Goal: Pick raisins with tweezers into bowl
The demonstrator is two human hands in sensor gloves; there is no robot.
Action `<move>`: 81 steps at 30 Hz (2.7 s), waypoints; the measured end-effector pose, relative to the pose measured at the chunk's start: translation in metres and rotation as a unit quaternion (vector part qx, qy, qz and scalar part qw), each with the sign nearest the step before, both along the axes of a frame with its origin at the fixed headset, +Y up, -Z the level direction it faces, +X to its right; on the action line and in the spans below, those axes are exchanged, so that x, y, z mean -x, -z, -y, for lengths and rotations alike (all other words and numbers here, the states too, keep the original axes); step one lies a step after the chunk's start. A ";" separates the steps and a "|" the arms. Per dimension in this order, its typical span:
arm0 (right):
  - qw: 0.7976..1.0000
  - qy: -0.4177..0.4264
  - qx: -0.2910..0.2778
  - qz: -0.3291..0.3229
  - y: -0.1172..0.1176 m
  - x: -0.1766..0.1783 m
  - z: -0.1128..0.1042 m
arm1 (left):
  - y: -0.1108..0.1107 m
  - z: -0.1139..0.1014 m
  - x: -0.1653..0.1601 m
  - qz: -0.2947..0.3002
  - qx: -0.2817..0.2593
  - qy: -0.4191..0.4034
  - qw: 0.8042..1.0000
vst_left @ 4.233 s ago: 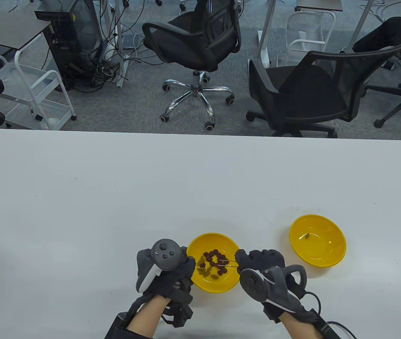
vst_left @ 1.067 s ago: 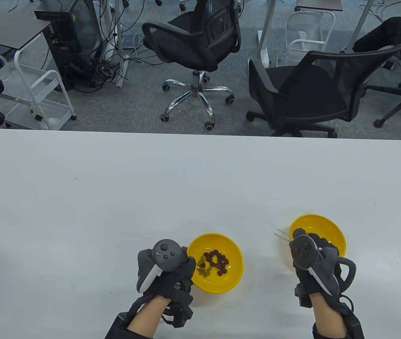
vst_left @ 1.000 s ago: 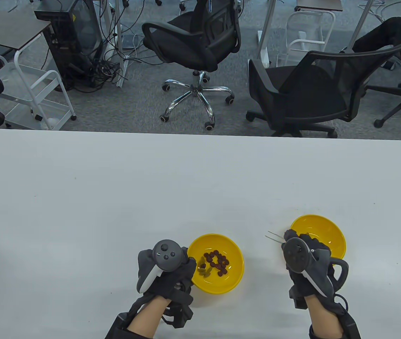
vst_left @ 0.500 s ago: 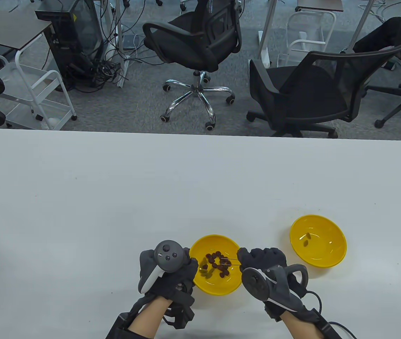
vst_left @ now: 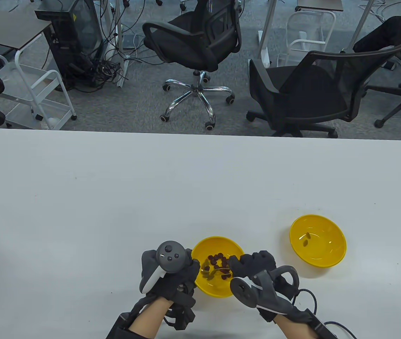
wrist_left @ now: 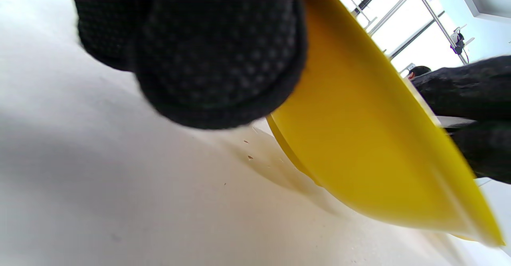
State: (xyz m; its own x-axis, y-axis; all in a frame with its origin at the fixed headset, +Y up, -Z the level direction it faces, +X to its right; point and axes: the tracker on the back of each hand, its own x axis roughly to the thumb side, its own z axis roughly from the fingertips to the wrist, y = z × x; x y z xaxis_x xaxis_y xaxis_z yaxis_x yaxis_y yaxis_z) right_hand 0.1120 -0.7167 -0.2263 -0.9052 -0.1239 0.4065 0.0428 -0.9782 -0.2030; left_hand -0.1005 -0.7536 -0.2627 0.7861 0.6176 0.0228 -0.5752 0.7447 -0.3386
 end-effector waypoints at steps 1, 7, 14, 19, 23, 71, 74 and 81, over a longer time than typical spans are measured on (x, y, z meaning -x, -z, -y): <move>1.000 0.000 0.000 0.000 0.000 0.000 0.000 | 0.000 0.000 0.000 0.000 0.000 0.000 1.000; 1.000 -0.005 -0.002 -0.004 -0.001 0.002 -0.002 | -0.001 0.000 -0.002 0.006 -0.001 -0.003 1.000; 1.000 -0.006 -0.009 -0.006 -0.002 0.003 -0.002 | -0.001 0.001 -0.002 0.007 -0.002 -0.002 1.000; 1.000 0.010 -0.015 0.003 -0.001 -0.002 -0.008 | -0.001 0.000 -0.002 0.004 -0.002 -0.002 1.000; 0.998 0.041 -0.025 0.029 0.003 -0.014 -0.017 | 0.000 0.000 0.000 -0.001 -0.003 -0.001 1.000; 0.951 0.143 -0.007 0.274 0.037 -0.116 -0.034 | 0.002 0.000 0.005 -0.015 0.000 0.004 1.000; 0.970 0.158 0.020 0.183 0.031 -0.090 -0.033 | 0.002 0.000 0.005 -0.013 0.000 0.002 1.000; 0.994 0.098 0.046 0.023 0.010 -0.024 -0.018 | 0.001 0.000 0.004 -0.008 -0.001 -0.002 1.000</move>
